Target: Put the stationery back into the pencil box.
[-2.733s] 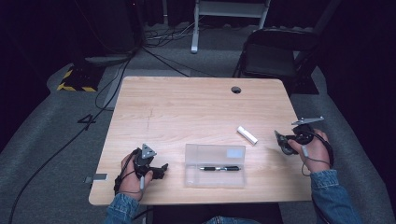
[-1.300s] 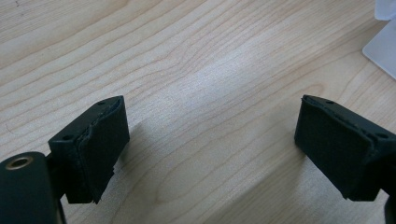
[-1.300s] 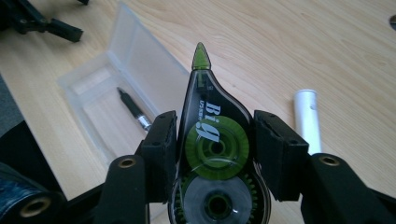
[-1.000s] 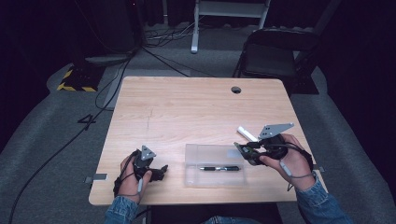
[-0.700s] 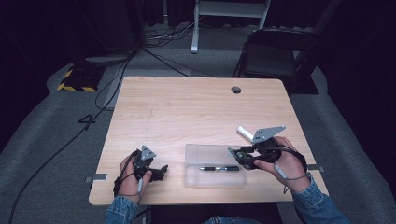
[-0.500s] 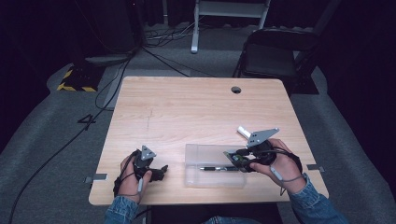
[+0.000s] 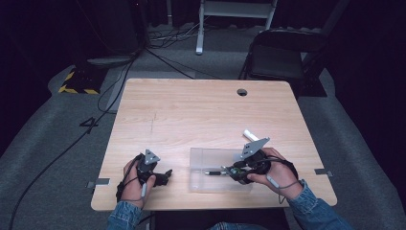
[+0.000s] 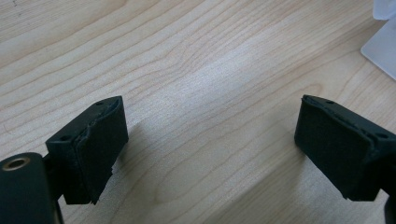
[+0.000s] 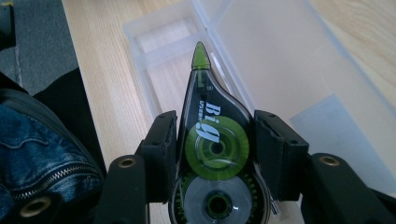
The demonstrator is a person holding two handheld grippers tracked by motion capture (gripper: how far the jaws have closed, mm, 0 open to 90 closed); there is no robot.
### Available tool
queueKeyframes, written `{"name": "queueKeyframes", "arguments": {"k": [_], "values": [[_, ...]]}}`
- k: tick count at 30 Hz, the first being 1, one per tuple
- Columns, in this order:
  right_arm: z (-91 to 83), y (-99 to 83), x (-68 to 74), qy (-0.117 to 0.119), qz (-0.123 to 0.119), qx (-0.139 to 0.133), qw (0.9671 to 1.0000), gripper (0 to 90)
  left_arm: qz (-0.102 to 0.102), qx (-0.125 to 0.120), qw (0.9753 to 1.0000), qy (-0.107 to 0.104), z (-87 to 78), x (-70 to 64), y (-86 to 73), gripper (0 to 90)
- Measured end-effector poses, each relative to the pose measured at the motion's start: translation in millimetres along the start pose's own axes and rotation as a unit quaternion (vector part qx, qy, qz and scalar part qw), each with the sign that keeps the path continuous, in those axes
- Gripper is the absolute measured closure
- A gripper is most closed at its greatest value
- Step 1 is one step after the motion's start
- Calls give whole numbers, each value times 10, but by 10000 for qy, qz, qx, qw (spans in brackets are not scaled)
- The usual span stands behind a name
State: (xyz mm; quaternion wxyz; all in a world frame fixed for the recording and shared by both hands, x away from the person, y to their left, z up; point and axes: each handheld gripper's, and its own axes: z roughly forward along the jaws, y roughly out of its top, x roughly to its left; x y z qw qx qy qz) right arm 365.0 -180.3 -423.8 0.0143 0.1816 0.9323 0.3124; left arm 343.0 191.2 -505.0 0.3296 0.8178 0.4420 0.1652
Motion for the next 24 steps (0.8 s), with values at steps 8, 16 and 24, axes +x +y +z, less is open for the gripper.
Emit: {"name": "queueKeyframes", "arguments": {"k": [8,16,24], "values": [[118,-33,-11,78,-161,191,9997,523,6,-3,10000,5,0,1,0,100],[176,-76,-47,53,-317,368,9988,523,1,1,10000,-1,0,0,0,100],[221,-89,-56,30,-419,475,9980,523,7,-1,10000,2,0,1,0,100]]}}
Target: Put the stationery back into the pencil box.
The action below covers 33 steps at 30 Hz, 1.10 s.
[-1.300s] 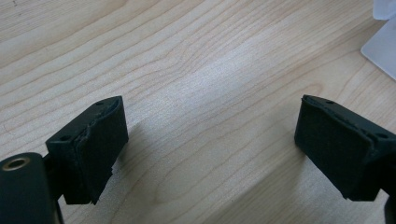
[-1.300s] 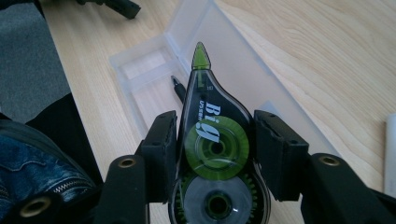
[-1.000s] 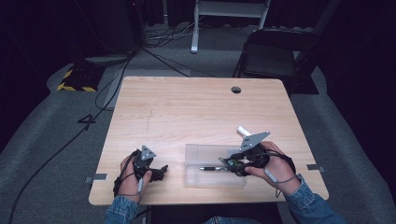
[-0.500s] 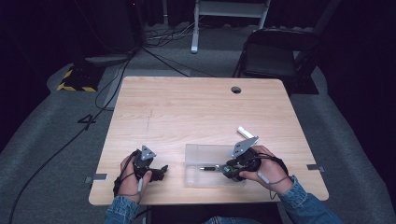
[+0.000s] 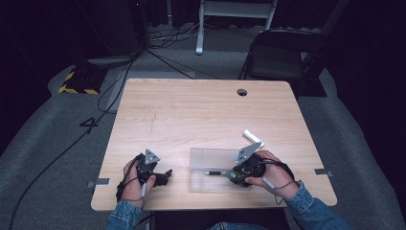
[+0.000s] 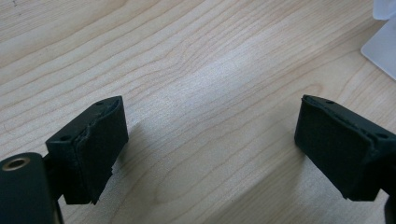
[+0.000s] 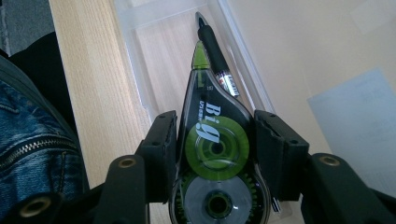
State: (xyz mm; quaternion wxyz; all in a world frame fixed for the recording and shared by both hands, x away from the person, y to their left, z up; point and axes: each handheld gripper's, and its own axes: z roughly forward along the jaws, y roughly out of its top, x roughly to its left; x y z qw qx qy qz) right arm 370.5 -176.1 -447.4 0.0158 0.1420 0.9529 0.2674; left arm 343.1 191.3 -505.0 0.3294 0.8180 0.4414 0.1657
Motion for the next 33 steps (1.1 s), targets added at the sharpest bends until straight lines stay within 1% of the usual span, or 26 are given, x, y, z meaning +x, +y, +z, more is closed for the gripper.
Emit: {"name": "queueKeyframes", "arguments": {"k": [2,10,18,20,26,27,30,31,32,33], "values": [[11,0,3,-11,10,34,10000,523,0,0,10000,0,0,0,0,100],[56,-8,4,57,-157,176,9997,522,0,0,10000,-1,0,0,0,100],[98,-27,-9,123,-158,242,9995,521,-1,-1,10000,0,0,0,0,100],[113,-33,-18,153,-195,270,9993,521,-6,2,10000,-3,0,-1,0,100],[132,-35,-29,231,-161,319,9991,521,-5,-1,10000,-4,0,-1,0,100],[143,-33,-26,240,-100,318,9992,520,-3,-4,10000,2,1,-1,0,100],[148,-34,-33,288,-117,326,9990,519,-6,2,10000,-3,0,-1,0,99],[147,-34,-38,304,-129,328,9989,514,0,-1,10000,0,0,0,0,100],[147,-37,-37,334,-39,325,9989,496,-2,-2,10000,1,0,0,0,100],[146,-38,-40,357,-25,330,9988,478,-1,-4,10000,-1,1,0,0,100]]}}
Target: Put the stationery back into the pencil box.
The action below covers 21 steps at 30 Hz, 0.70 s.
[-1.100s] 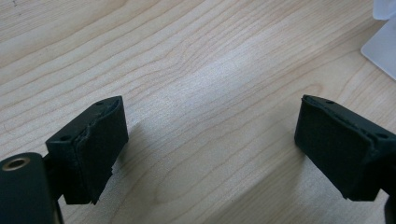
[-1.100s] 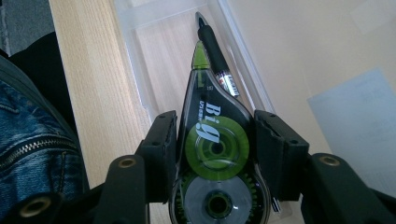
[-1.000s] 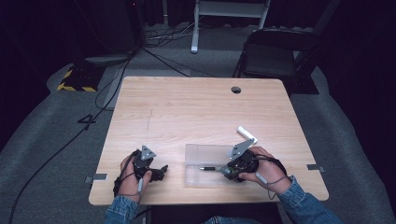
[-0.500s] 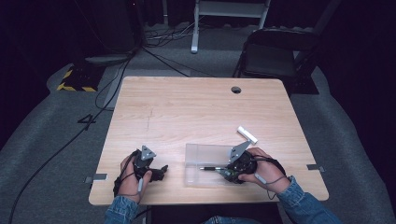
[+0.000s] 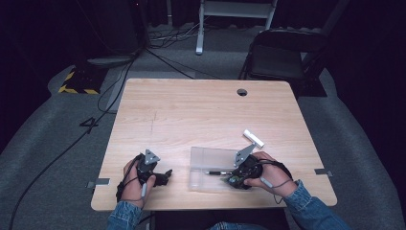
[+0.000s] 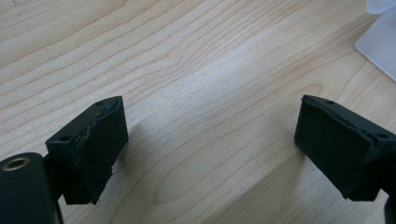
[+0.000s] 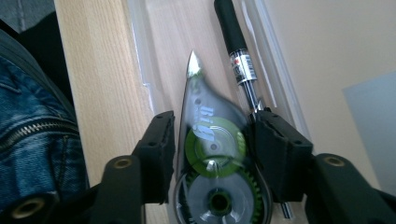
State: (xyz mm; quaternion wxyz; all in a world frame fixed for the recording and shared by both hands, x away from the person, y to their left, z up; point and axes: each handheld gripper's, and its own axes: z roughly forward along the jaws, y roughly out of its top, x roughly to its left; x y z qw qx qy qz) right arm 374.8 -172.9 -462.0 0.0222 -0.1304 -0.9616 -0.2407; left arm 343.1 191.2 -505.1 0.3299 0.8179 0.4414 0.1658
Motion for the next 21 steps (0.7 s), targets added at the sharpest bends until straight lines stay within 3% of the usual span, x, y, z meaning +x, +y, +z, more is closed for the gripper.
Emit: {"name": "queueKeyframes", "arguments": {"k": [7,12,14,21], "values": [[-21,11,14,21,50,-112,9999,465,2,-4,10000,-5,1,1,0,99],[-51,46,46,12,27,-341,9994,425,2,2,10000,1,0,0,0,100],[-45,83,97,72,-166,-471,9987,398,-5,1,10000,-1,0,-1,0,100],[43,138,160,208,-349,-569,9976,382,-1,-1,10000,1,0,0,0,100]]}}
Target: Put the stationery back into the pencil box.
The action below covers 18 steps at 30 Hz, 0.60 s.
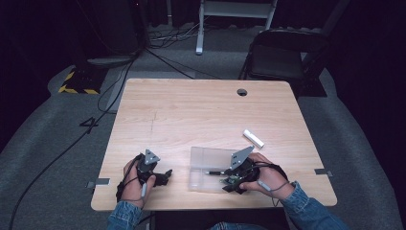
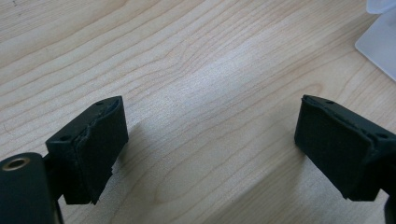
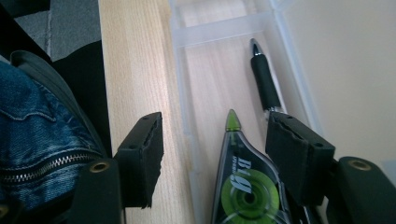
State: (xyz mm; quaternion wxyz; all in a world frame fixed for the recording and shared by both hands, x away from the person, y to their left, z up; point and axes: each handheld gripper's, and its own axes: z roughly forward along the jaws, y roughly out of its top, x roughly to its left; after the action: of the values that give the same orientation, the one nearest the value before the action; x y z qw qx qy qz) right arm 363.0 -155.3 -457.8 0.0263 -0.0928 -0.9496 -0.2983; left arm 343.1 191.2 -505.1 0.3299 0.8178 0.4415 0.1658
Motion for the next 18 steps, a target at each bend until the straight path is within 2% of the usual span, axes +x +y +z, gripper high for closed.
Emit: {"name": "queueKeyframes", "arguments": {"k": [9,18], "values": [[110,5,-5,27,-41,66,10000,367,1,2,10000,-2,0,0,0,99],[153,7,39,211,-45,218,9995,368,-1,4,10000,0,-1,0,0,100]]}}
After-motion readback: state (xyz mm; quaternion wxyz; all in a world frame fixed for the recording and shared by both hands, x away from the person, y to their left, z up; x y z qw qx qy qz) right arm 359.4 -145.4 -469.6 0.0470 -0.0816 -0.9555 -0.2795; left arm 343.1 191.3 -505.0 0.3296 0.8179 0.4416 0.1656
